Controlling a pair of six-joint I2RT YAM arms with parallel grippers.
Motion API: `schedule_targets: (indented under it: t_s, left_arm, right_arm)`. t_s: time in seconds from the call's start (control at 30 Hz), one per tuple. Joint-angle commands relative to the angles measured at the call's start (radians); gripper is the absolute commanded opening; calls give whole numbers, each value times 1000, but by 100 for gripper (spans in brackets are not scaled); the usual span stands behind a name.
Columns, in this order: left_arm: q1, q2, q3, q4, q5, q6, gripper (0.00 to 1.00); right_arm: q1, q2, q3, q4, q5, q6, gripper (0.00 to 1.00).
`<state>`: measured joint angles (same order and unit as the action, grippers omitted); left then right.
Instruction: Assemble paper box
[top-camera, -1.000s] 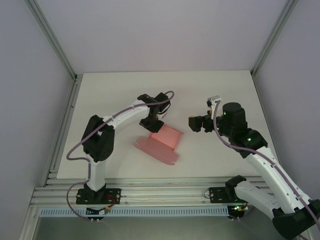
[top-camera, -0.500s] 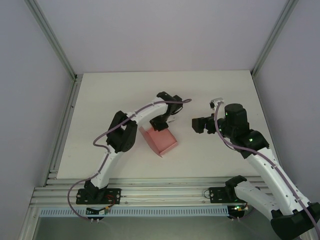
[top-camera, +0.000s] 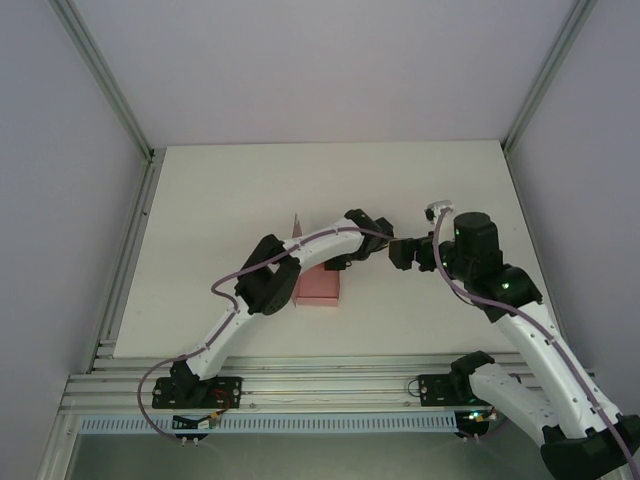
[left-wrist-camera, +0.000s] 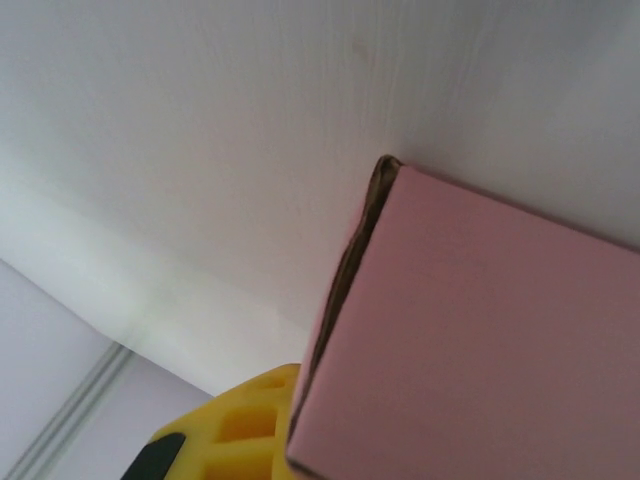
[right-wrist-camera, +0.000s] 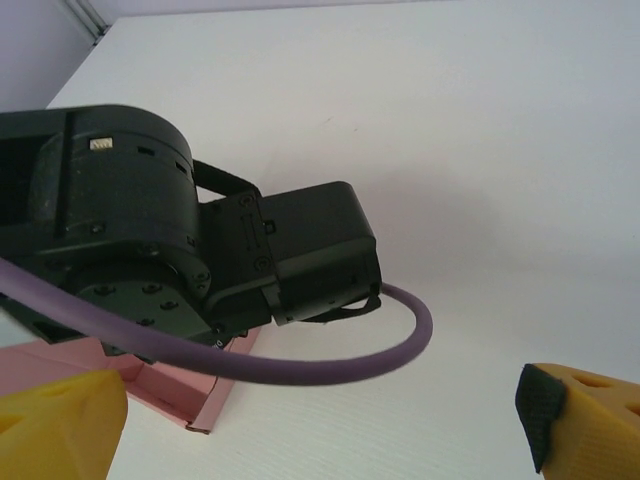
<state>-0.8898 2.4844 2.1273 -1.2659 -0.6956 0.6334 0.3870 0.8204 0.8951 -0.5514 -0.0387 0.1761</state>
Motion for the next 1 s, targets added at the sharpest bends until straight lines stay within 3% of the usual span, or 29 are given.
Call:
schedule_targets:
  t_s: [0.0, 0.17, 0.3, 0.4, 0.77, 0.83, 0.97]
  left_arm:
    - [-3, 24, -22, 225, -5, 15, 11]
    - [-4, -38, -45, 242, 28, 14, 34]
    - [-5, -103, -43, 252, 77, -14, 39]
    - [-5, -160, -45, 255, 118, -22, 51]
    - [0, -372, -88, 322, 198, -52, 81]
    - [8, -428, -90, 343, 216, -101, 98]
    - [88, -590, -111, 424, 221, -308, 100]
  right_arm:
    - [-10, -25, -19, -9, 6, 14, 100]
    - [-19, -28, -25, -9, -5, 16, 100]
    - [-29, -26, -22, -12, -13, 17, 100]
    - [-38, -25, -14, -14, -38, 15, 100]
    - [-75, -2, 12, -12, -93, -18, 100]
    - [-88, 31, 18, 20, -176, -64, 100]
    - [-94, 194, 45, 95, -500, -392, 100]
